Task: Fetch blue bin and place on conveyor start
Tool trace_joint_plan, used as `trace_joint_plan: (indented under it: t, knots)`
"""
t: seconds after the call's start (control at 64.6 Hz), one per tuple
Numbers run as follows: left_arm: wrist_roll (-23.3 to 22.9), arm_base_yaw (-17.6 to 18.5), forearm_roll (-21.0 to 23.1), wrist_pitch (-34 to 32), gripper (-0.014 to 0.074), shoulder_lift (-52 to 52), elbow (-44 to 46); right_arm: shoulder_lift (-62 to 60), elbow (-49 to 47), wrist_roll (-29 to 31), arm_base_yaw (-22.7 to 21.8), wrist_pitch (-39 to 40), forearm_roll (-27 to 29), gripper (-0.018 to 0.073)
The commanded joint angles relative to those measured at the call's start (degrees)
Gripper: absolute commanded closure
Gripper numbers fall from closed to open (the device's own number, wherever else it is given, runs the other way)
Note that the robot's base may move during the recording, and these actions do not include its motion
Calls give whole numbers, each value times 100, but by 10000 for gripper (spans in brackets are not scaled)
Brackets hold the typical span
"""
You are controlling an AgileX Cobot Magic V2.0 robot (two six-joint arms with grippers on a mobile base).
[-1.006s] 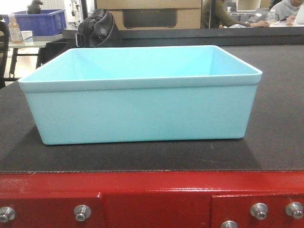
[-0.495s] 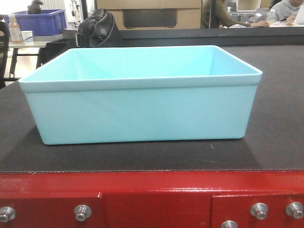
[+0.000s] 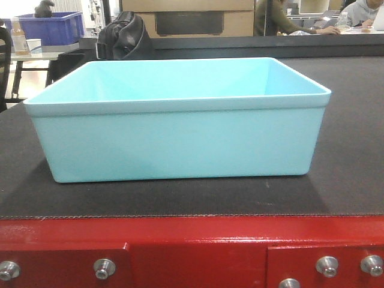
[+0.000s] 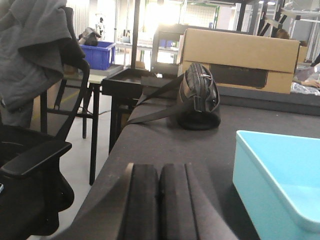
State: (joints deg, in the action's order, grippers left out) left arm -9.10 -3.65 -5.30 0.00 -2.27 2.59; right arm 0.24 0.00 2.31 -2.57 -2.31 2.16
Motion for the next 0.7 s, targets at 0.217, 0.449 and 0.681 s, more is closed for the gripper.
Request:
trace_joint_plan:
  t: [0.217,0.449,0.681]
  knots:
    - [1085,203,625,-34,707,227,-259,-24,0,-9,-34,133,12,720]
    - [1010,228,625,-156,707,227,-259,-24,0,-9,-34,133,12,720]
    - [843,228,597,-156,707,227,-259,-24,0,-9,-34,133,12,720]
